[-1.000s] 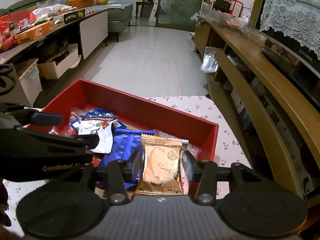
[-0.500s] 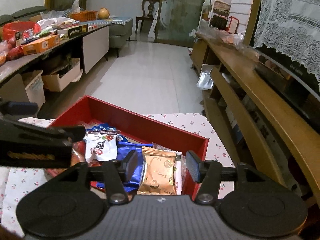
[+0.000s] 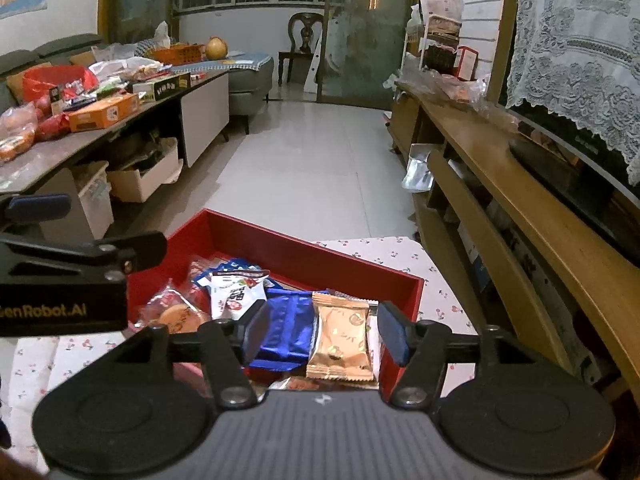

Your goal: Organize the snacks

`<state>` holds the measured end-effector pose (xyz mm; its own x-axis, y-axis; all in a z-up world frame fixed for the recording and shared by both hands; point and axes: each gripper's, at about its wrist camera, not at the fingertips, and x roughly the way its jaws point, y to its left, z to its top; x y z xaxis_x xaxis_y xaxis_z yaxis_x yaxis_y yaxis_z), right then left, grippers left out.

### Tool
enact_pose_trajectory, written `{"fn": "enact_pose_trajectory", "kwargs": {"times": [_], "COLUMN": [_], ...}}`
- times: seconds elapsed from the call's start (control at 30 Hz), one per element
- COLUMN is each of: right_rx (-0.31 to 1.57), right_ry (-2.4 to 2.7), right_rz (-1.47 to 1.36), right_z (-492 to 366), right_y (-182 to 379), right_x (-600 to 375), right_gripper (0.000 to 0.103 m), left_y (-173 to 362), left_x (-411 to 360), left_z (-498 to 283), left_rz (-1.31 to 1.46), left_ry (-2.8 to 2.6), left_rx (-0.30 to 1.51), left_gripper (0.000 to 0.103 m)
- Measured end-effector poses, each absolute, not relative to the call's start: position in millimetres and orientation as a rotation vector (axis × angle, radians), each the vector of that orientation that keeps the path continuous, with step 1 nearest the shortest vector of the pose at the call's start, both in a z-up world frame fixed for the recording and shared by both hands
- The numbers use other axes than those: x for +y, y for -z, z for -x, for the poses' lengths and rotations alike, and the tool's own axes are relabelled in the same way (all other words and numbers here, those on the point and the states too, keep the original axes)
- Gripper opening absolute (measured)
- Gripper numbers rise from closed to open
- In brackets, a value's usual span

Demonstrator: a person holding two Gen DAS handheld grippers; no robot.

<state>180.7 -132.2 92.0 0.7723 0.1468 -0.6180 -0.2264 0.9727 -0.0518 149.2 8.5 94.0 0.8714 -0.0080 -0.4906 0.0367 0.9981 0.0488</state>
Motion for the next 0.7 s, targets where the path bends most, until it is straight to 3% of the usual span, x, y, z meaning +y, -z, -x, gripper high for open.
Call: {"fn": "enact_pose_trajectory", "kwargs": {"times": [0.27,0.7], "right_rx": [0.654,0.707], "right_ry": [-0.195,-0.145], "right_rz": [0.105,0.075], "right_z": [-157,-122], "right_y": [-98,-90], "right_x": [-135,-148], "right_gripper": [0.069,0.071], "left_y": [-96,-70], "left_x": [-1,18], "left_z": [-127,-107], "left_rz": [-0.13,0.044], "left_ry": [-0.051,0.002], "left_rx": [0.476,0.643], "left_gripper": [0.103,0.103]}}
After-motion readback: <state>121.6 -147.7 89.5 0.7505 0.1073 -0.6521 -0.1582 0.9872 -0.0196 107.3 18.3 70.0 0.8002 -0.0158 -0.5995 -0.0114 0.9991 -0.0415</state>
